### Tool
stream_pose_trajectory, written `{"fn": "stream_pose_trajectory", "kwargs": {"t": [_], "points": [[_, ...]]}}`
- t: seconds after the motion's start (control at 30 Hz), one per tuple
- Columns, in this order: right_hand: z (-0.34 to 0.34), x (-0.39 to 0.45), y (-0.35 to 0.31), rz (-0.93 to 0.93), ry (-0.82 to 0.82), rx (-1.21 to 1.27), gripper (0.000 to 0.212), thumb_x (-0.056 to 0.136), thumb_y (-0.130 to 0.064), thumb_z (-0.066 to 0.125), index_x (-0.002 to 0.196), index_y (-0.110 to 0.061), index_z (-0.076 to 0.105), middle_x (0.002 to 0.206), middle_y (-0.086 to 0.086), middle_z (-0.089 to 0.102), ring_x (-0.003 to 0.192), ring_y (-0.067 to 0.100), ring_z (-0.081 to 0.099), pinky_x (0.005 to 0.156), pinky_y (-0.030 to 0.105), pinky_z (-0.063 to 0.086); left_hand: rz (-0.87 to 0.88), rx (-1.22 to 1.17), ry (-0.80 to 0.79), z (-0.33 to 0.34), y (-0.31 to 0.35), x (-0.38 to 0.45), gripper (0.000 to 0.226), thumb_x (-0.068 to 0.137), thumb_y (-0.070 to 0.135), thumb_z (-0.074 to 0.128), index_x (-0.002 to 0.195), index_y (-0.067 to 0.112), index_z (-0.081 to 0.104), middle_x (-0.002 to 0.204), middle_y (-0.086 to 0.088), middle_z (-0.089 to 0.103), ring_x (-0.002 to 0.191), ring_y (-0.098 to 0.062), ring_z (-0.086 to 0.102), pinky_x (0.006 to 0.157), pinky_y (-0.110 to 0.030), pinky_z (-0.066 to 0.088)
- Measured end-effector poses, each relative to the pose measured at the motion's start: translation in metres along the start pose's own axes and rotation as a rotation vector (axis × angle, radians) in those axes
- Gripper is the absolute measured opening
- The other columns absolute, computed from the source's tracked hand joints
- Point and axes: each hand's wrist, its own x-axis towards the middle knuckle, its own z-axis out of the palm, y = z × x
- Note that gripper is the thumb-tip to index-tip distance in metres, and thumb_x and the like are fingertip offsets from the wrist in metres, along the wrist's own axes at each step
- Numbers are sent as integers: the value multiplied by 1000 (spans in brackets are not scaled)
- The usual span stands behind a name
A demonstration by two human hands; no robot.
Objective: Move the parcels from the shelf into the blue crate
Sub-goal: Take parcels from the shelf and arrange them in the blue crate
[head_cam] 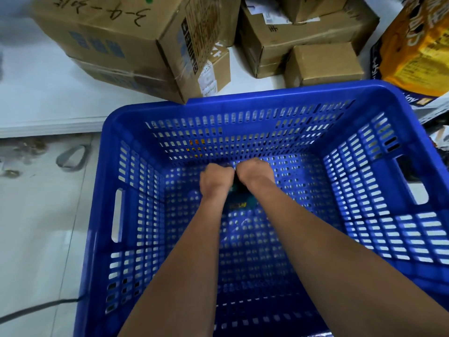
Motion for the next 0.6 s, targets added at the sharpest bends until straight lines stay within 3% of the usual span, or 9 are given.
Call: {"fn": "stream_pose_trajectory", "kwargs": {"t": [0.13, 0.2, 0.27, 0.33, 0.37, 0.4, 0.43, 0.53, 0.6], "points": [[-7, -2, -2, 172, -91, 56, 46, 96, -32, 43, 134, -6, 50, 134, 11, 55, 116, 29, 57, 85, 34, 45, -179, -153, -75, -4, -1, -2, 14, 86, 16, 51, 80, 3, 50, 91, -12, 59, 83, -31, 62, 64, -30, 42], [-8, 3, -2, 168, -151, 82, 47, 99, -30, 37, 135, -5, 50, 140, 13, 51, 120, 31, 54, 93, 35, 44, -239, -200, -93, -4, 0, -4, 32, 95, 18, 44, 66, 8, 39, 72, -12, 48, 65, -32, 50, 65, -38, 37], [-8, 6, 2, 182, -210, 154, 45, 103, -27, 31, 137, -4, 49, 142, 16, 48, 121, 36, 53, 101, 41, 43, -314, -256, -93, -5, 1, -1, 38, 103, 22, 37, 68, 8, 39, 64, -8, 28, 53, -25, 28, 65, -42, 35], [-8, 7, 5, 188, -274, 269, 43, 105, -24, 26, 137, -5, 47, 143, 18, 46, 123, 37, 51, 106, 46, 43, -401, -319, -163, -4, 1, 6, 35, 105, 29, 31, 102, 3, 56, 79, -15, 47, 64, -31, 47, 61, -49, 45], [-8, 7, 7, 197, -291, 335, 39, 105, -22, 25, 131, -7, 49, 142, 19, 47, 126, 36, 50, 107, 47, 42, -457, -363, -202, -3, -1, 11, 41, 104, 33, 29, 124, 7, 53, 104, -19, 58, 86, -40, 59, 59, -59, 50], [-8, 7, 8, 233, -305, 396, 34, 105, -21, 25, 121, -5, 49, 139, 21, 49, 127, 37, 50, 107, 49, 42, -517, -401, -235, -1, -5, 18, 45, 102, 37, 28, 133, 12, 49, 125, -18, 57, 104, -47, 59, 57, -71, 49], [-9, 10, 10, 286, -324, 449, 36, 105, -23, 25, 114, 3, 48, 130, 26, 53, 124, 39, 53, 106, 52, 42, -573, -432, -273, -1, -10, 24, 48, 100, 39, 27, 133, 13, 50, 130, -18, 58, 108, -49, 59, 57, -76, 46], [-12, 9, 14, 447, -398, 469, 53, 103, -39, 24, 97, 9, 47, 87, 33, 60, 102, 52, 63, 97, 61, 46, -669, -490, -365, -2, -20, 32, 49, 100, 41, 30, 120, 9, 61, 106, -19, 69, 87, -44, 69, 57, -71, 51], [-9, 11, 18, 484, -423, 519, 55, 102, -43, 26, 107, 6, 49, 92, 33, 62, 99, 51, 64, 94, 60, 49, -681, -533, -381, -3, -22, 33, 49, 101, 42, 33, 116, 9, 64, 98, -17, 72, 80, -40, 71, 53, -65, 53]]}}
